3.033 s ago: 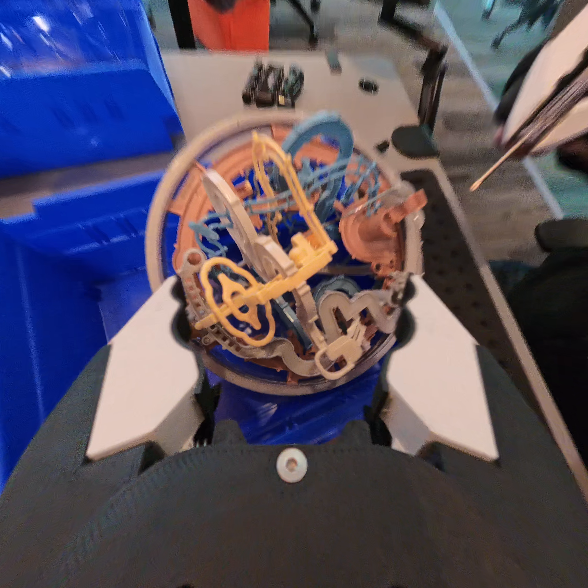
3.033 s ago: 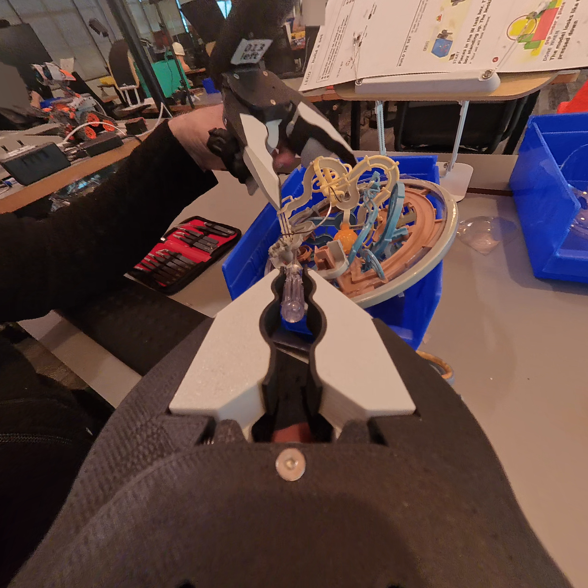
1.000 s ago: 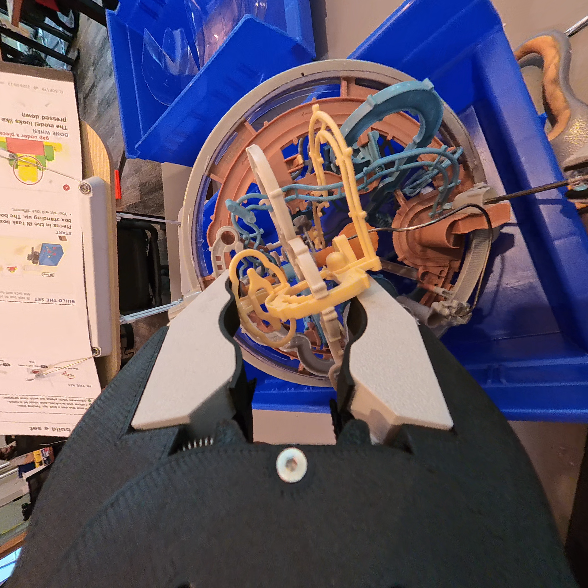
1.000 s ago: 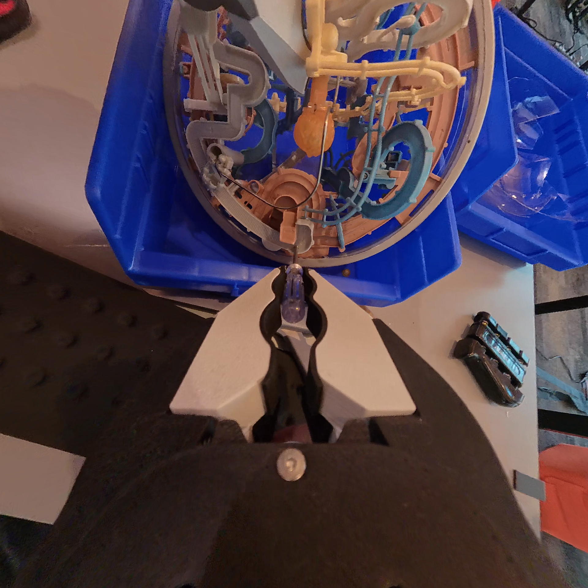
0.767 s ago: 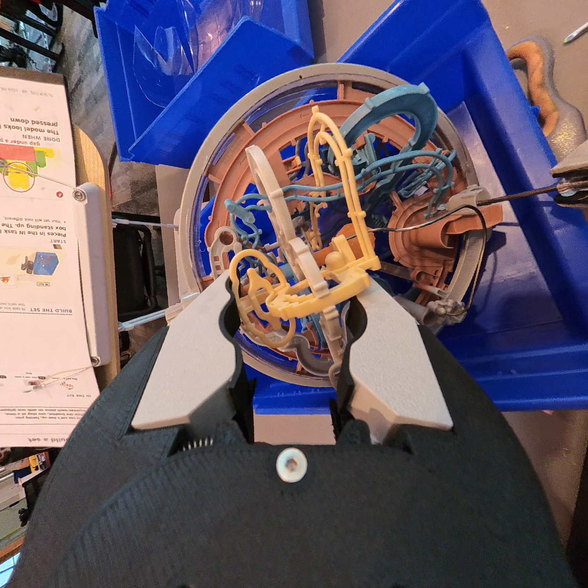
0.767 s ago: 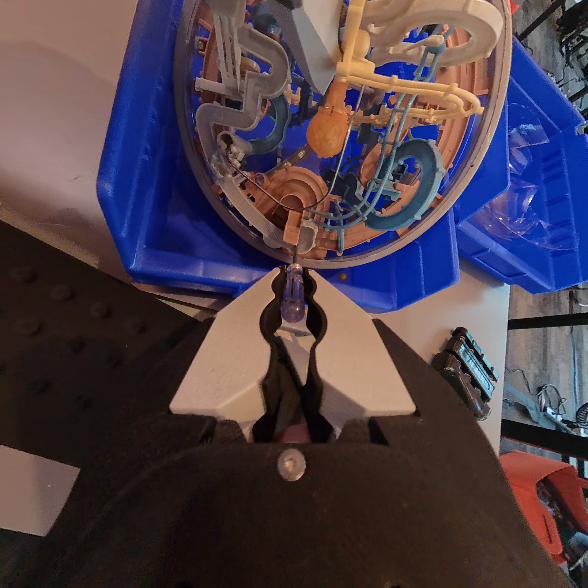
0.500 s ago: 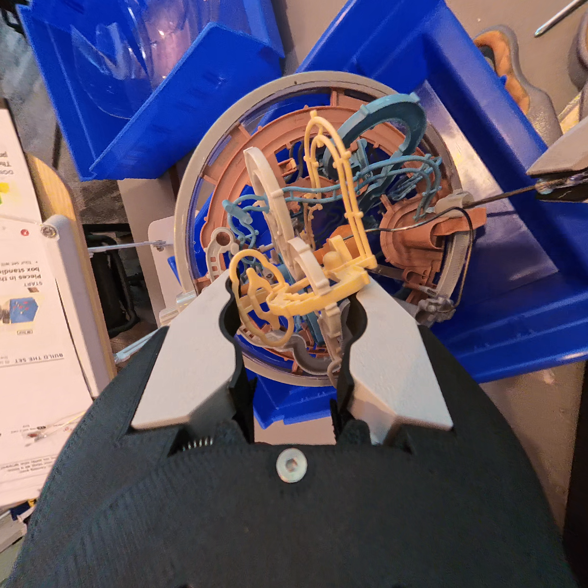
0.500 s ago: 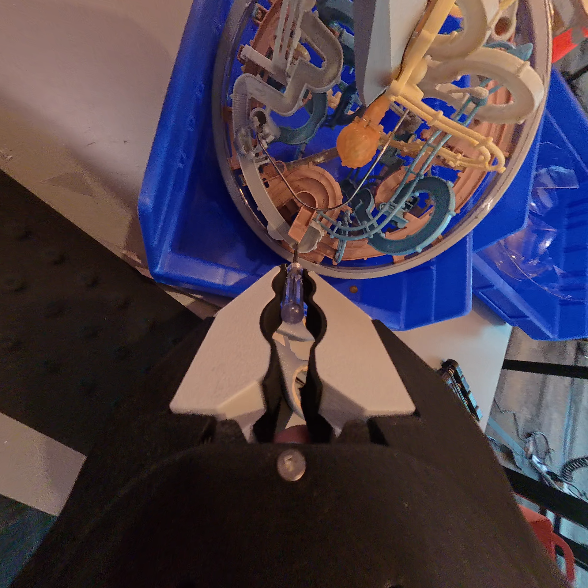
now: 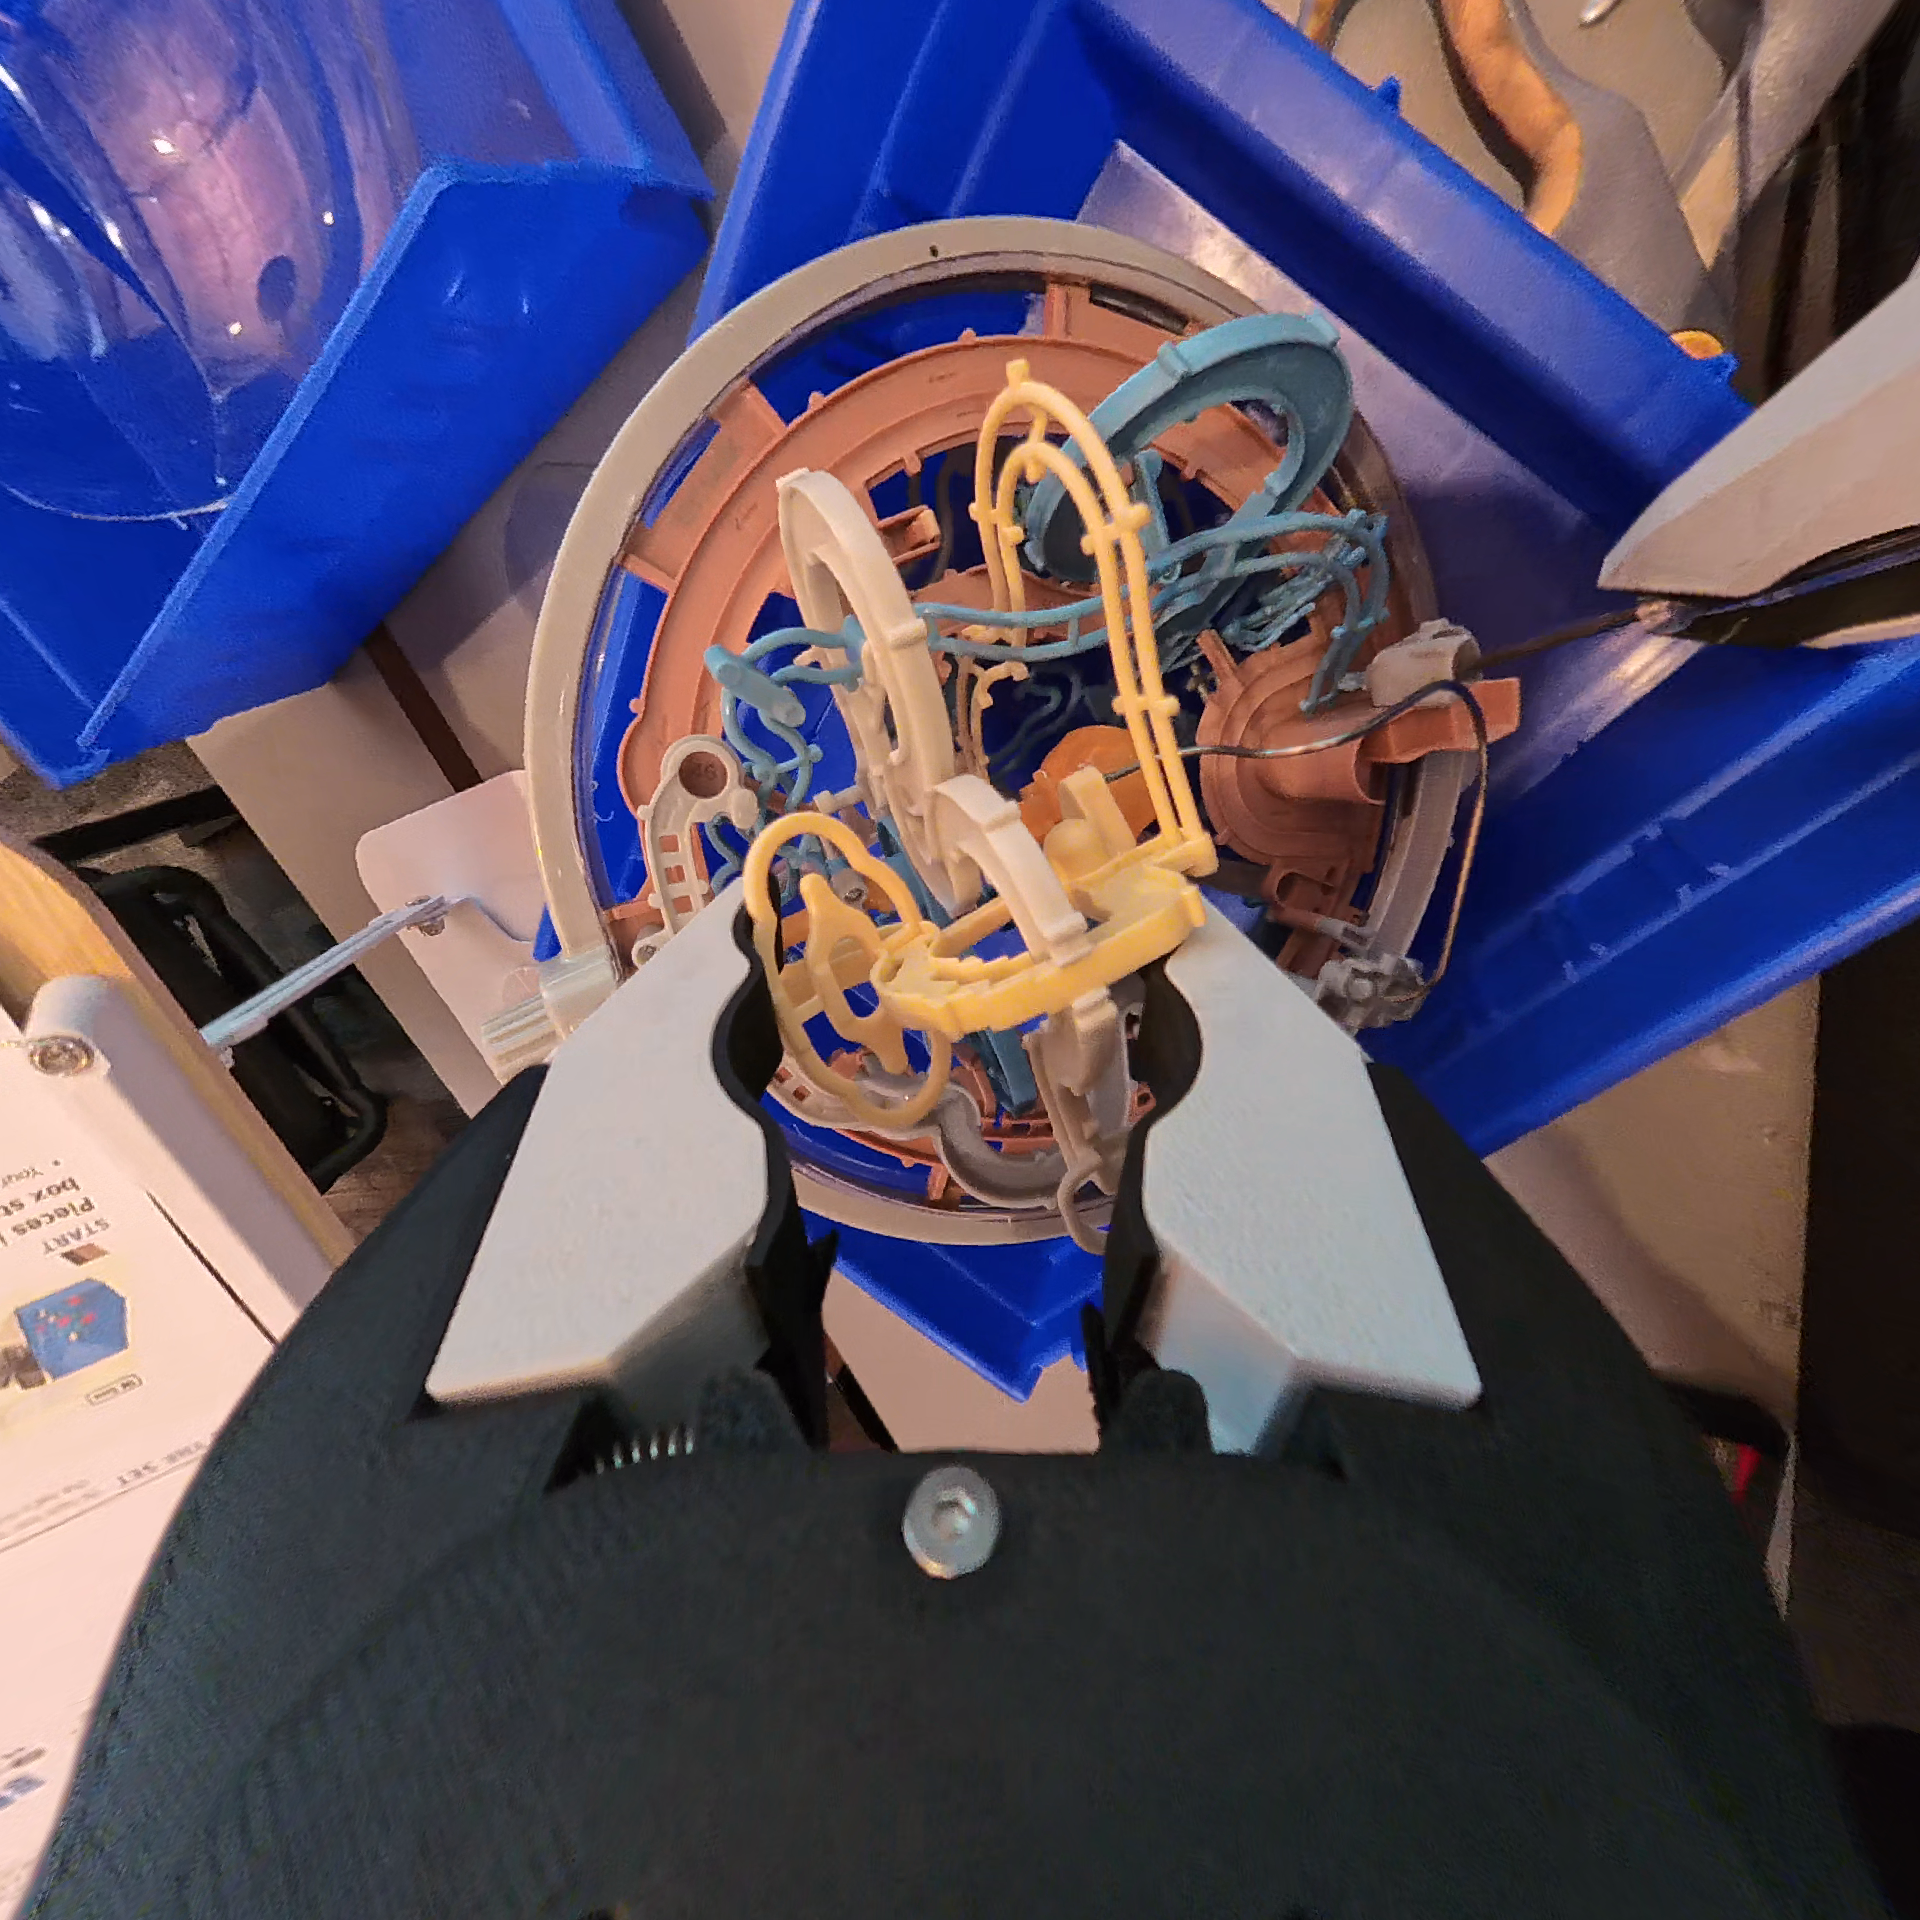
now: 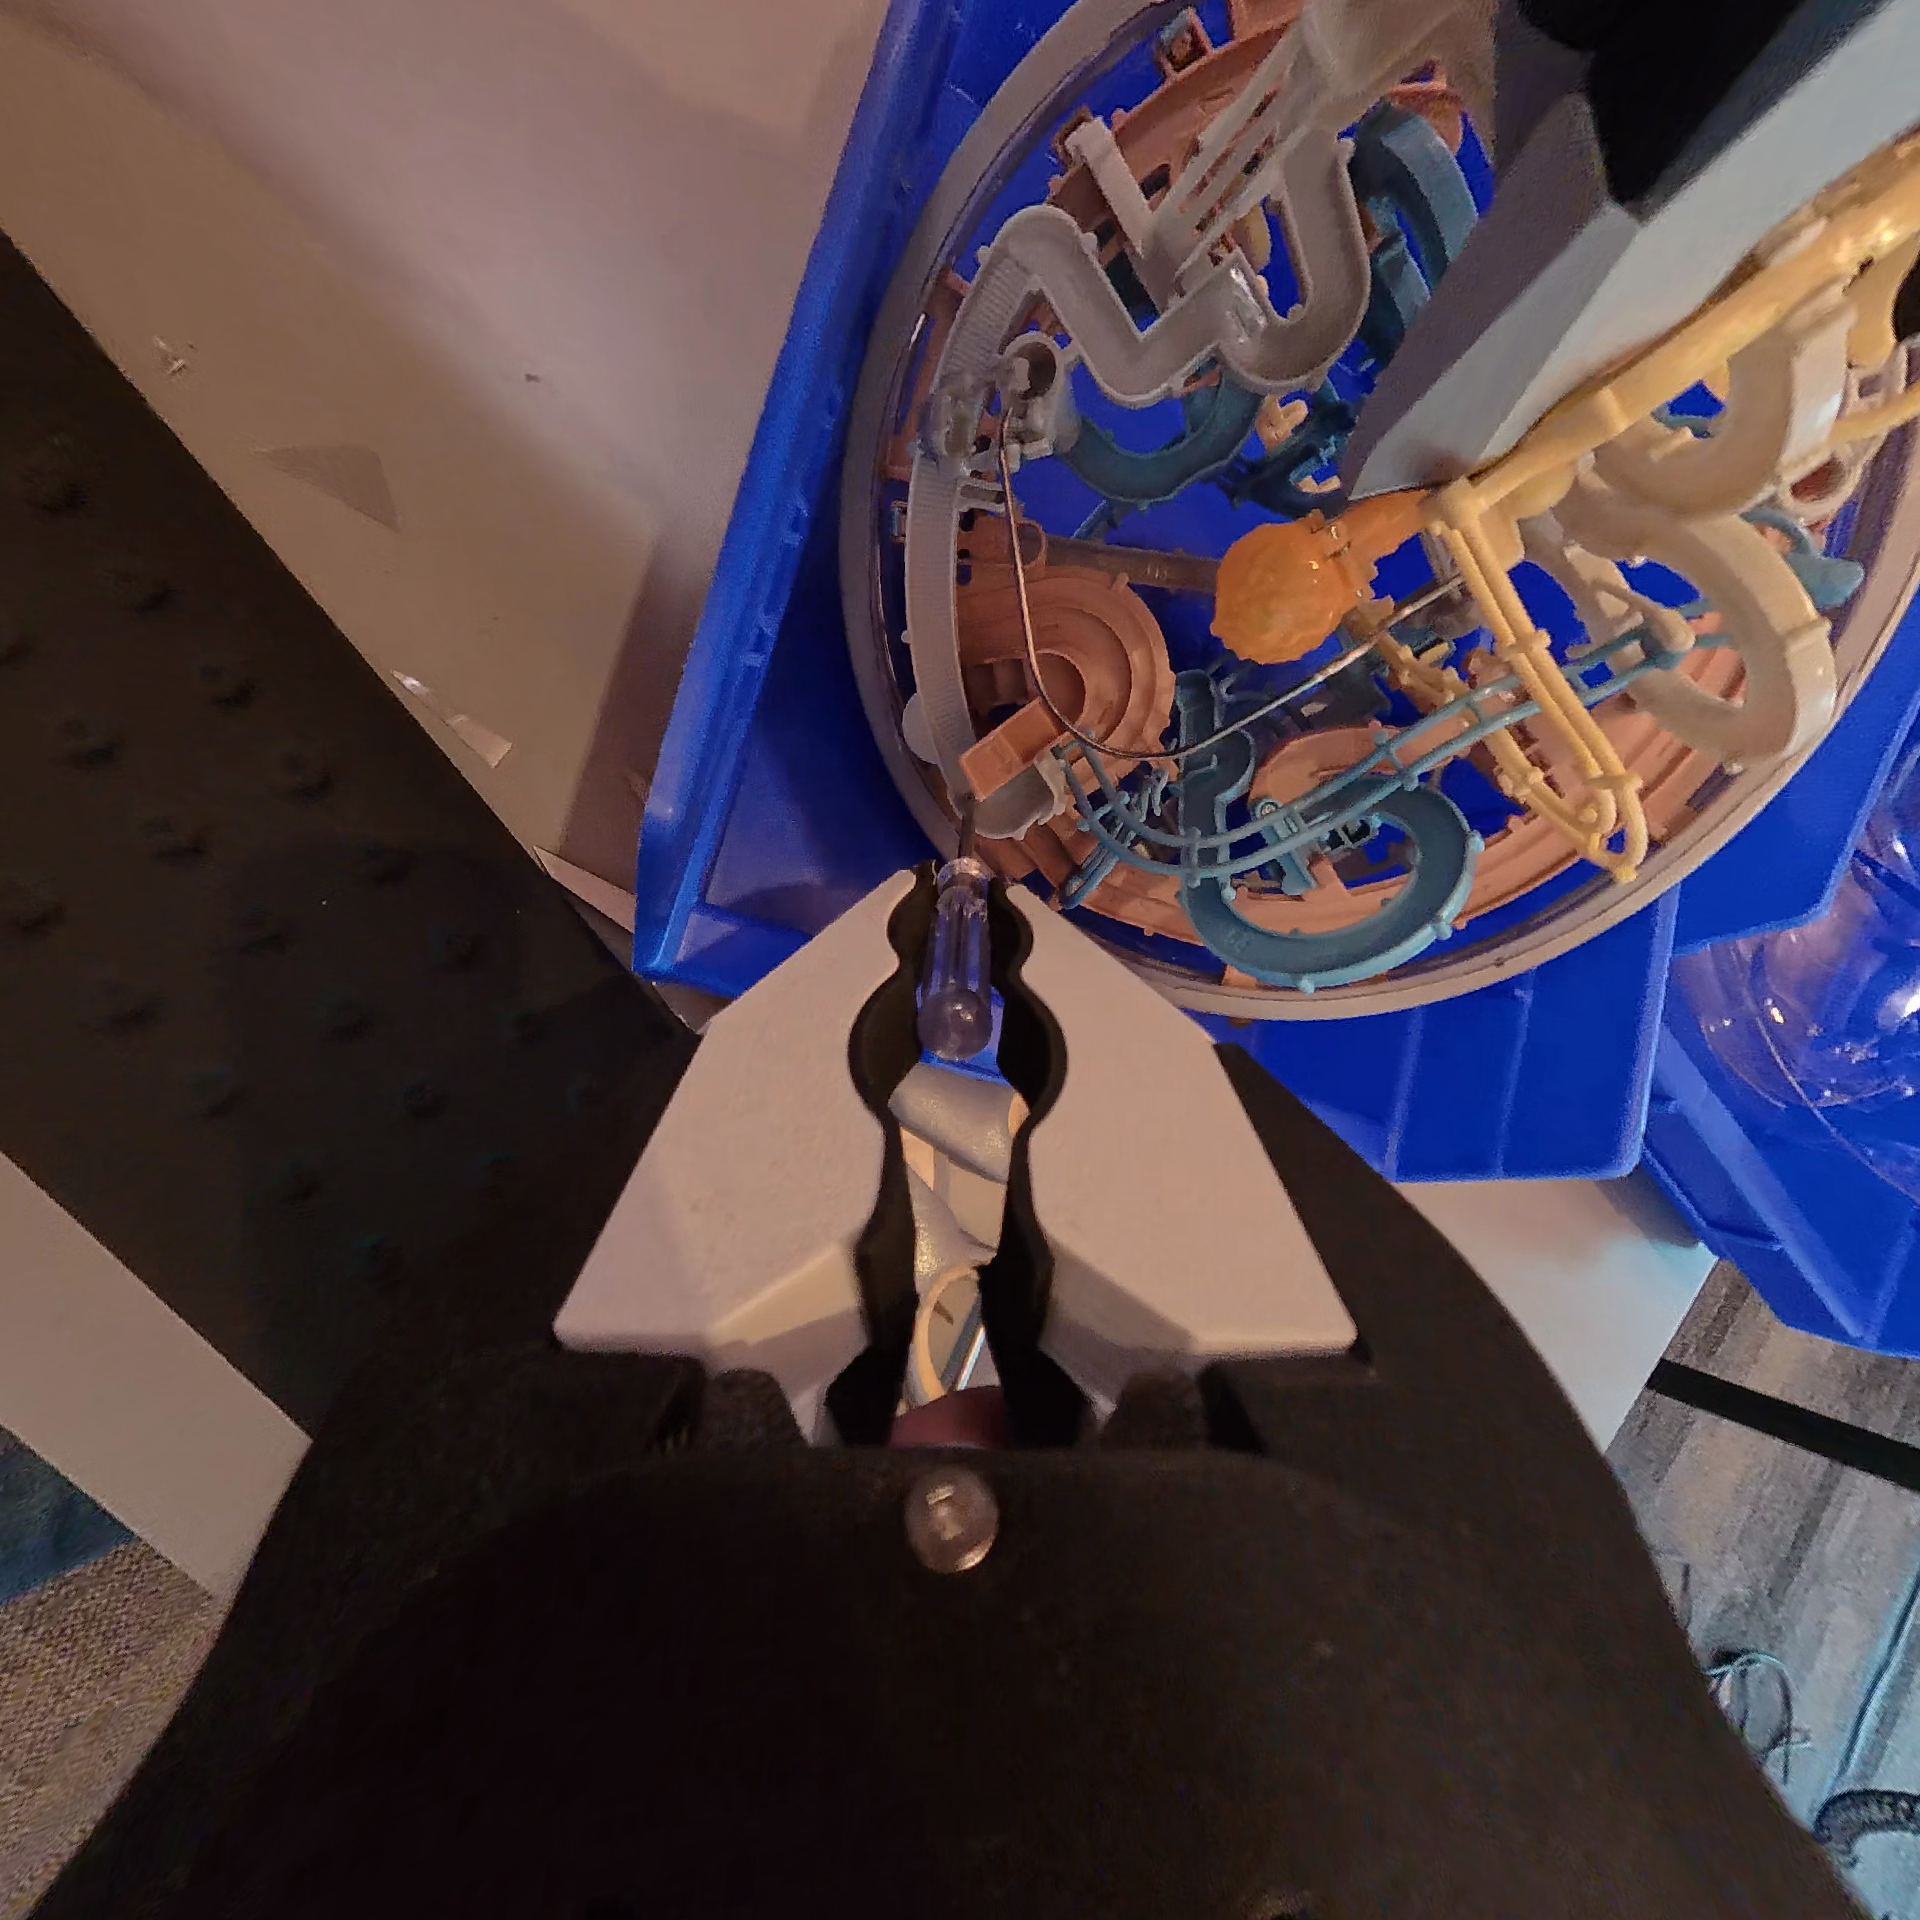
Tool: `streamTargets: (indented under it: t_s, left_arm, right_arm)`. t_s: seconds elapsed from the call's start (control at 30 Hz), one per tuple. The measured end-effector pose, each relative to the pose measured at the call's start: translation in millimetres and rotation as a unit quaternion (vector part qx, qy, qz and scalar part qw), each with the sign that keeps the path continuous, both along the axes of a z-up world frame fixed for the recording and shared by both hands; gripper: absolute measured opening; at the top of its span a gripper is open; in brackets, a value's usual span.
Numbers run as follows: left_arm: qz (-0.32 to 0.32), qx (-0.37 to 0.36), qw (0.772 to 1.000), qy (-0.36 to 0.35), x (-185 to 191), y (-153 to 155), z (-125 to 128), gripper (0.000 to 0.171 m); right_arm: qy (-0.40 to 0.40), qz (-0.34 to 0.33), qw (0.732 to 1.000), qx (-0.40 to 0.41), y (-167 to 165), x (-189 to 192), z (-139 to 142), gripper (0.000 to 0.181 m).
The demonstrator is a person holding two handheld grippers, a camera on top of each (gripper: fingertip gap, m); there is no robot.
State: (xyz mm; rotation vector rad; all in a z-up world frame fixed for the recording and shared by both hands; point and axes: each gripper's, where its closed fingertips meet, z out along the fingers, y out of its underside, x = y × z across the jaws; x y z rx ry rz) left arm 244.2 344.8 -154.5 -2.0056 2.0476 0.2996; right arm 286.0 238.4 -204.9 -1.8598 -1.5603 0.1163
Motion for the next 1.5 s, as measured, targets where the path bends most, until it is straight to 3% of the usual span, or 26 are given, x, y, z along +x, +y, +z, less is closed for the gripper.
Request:
streamTargets:
  t_s: [0.27, 0.4, 0.5, 0.6, 0.73, 0.83, 0.9, 1.03, 1.5]
  left_arm:
    - [-0.011, -0.027, 0.999, 0.022, 2.5, 2.9, -0.7, 0.068]
    - [-0.014, -0.024, 0.999, 0.019, 5.4, 3.0, -1.5, 0.068]
    - [-0.019, -0.014, 0.999, 0.022, 8.5, 2.1, -0.6, 0.067]
    - [-0.013, 0.002, 1.000, 0.011, 10.5, 0.5, -0.3, 0.067]
    - [-0.006, 0.019, 1.000, -0.003, 9.1, 2.2, -0.4, 0.067]
    - [-0.005, 0.019, 1.000, -0.010, 12.1, 1.3, -0.7, 0.067]
    - [-0.004, 0.020, 1.000, -0.005, 12.8, 1.1, -0.6, 0.067]
    - [0.006, 0.017, 1.000, -0.003, 13.4, 0.8, -0.9, 0.067]
    - [0.021, 0.009, 1.000, -0.010, 16.4, 1.4, -2.3, 0.067]
  right_arm:
    - [-0.073, 0.075, 0.993, 0.052, 4.0, -2.1, -0.4, 0.007]
    - [-0.185, 0.147, 0.958, 0.161, 3.4, -1.1, -4.0, 0.007]
    - [-0.226, 0.165, 0.942, 0.186, 2.3, -0.7, -4.1, 0.007]
    - [-0.183, 0.121, 0.965, 0.142, 1.5, 2.8, -1.0, 0.008]
    - [-0.066, 0.005, 0.995, 0.076, 0.7, 17.3, 13.5, 0.008]
    - [0.080, -0.092, 0.993, 0.006, -0.3, 19.0, 20.7, 0.008]
    - [0.137, -0.139, 0.980, -0.031, 0.0, 21.5, 15.2, 0.008]
    - [0.169, -0.172, 0.968, -0.065, -3.4, 19.7, -0.3, 0.008]
    - [0.195, -0.224, 0.951, -0.082, 4.5, 17.9, -9.2, 0.007]
